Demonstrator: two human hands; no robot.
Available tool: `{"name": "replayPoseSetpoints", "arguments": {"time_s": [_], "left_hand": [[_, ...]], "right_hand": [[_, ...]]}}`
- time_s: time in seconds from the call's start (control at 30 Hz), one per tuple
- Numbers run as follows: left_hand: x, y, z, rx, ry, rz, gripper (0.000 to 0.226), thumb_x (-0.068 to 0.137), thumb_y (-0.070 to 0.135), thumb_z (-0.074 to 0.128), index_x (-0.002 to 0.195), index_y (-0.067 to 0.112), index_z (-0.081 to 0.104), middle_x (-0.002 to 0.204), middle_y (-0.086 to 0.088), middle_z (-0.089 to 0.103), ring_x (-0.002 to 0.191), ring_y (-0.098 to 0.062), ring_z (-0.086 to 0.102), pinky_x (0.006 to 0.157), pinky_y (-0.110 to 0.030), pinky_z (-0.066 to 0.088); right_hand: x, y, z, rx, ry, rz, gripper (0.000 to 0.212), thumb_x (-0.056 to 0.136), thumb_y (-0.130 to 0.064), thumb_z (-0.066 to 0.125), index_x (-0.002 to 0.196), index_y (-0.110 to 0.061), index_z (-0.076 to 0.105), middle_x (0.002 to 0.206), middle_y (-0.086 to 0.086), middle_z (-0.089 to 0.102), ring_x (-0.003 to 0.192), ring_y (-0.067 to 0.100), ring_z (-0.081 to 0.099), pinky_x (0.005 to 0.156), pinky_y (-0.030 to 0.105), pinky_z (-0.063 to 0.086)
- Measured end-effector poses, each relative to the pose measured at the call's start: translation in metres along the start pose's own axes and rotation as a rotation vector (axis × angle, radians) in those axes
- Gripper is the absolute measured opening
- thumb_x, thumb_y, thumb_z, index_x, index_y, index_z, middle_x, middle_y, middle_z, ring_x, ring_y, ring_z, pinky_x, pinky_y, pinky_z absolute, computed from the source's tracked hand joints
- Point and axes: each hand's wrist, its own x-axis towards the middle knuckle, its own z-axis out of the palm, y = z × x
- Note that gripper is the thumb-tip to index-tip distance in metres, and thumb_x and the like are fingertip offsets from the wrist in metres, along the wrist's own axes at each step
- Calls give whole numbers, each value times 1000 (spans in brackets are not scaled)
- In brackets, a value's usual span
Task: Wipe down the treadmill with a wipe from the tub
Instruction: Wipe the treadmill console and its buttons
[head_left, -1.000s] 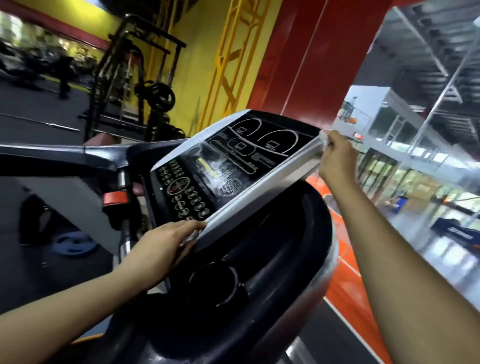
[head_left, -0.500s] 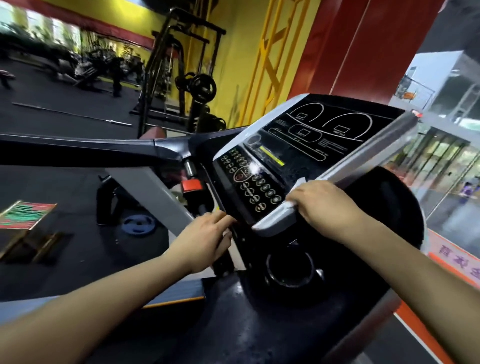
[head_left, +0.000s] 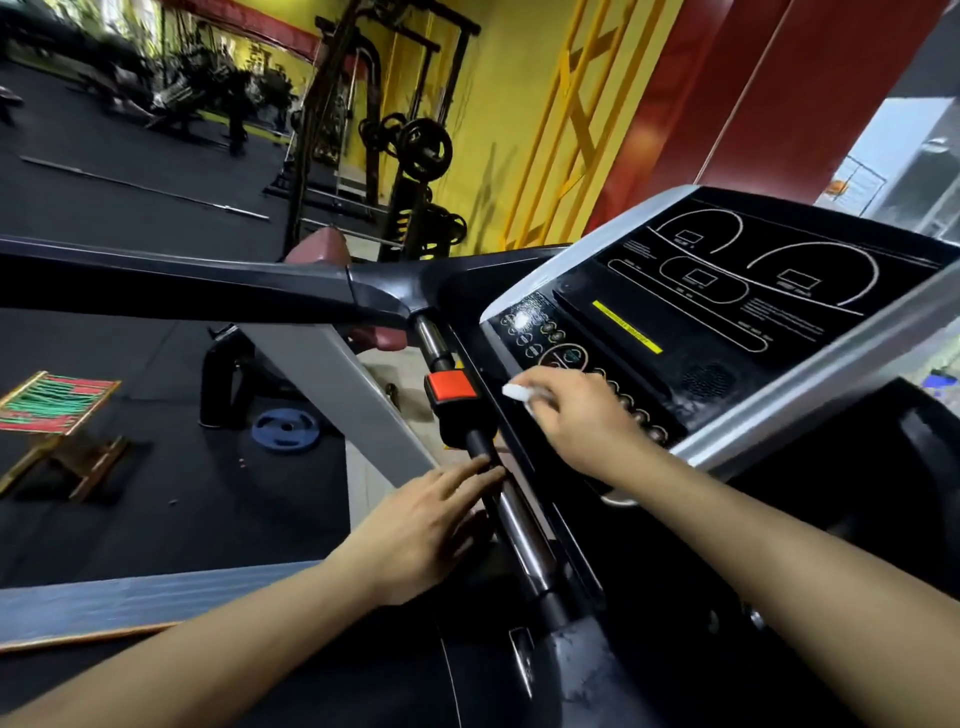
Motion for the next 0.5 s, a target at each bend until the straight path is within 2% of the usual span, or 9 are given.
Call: {"name": "replayPoseSetpoints", "arguments": {"time_s": [0.03,0.1,0.17,0.2,0.27,0.37,0.43,0.5], "left_hand": [[-2,-4,3,3,-17,19,65,102,51,33,162,39,10,170,14,11,154,-11,20,123,-30,27],[-6,-8,9,29,-56,43,74,105,44,38,159,43,-12,169,19,-13,157,-8,0,127,-26,9],[-9,-9,11,38,-86,37,79,105,42,38,156,44,-22,165,20,-25,155,-6,-14,127,-26,-1],[-9,-9,11,34,-92,39,79,105,43,37,155,44,-24,164,20,-27,154,-6,-17,127,-28,-2],[-10,-10,10,13,-110,40,81,105,44,38,153,46,-27,163,20,-29,154,-7,-20,127,-29,-3],[-13,-11,10,-9,-112,55,85,104,43,41,152,46,-29,163,20,-30,155,-9,-18,127,-29,-2],[-14,-11,10,-6,-105,58,85,104,44,41,152,45,-29,163,20,-30,155,-9,-16,127,-28,-1],[-14,-12,11,-13,-103,56,86,104,45,42,153,45,-29,163,19,-30,156,-10,-13,127,-30,1]], "right_hand": [[10,-2,13,35,13,-7,30,97,-7,48,106,-24,71,72,-8,64,57,-3,62,50,9,39],[30,1,47,47,22,9,33,96,-9,50,113,-25,73,83,0,70,74,15,68,65,23,50],[46,2,76,49,50,79,35,97,-13,50,121,-27,71,102,6,74,93,27,68,79,31,52],[55,2,86,74,63,116,35,98,-15,50,123,-27,71,109,6,74,99,28,67,82,30,50],[75,1,95,106,37,141,34,101,-17,49,126,-27,70,117,5,73,109,25,64,86,26,45],[105,0,95,92,-114,115,31,103,-26,48,125,-32,70,120,-2,72,113,20,63,87,24,42],[108,-1,94,73,-184,15,33,104,-22,46,124,-31,70,121,-4,71,114,18,62,92,26,42],[96,2,88,59,-228,-145,35,103,-15,47,130,-27,67,128,-4,68,120,14,60,106,27,42]]}}
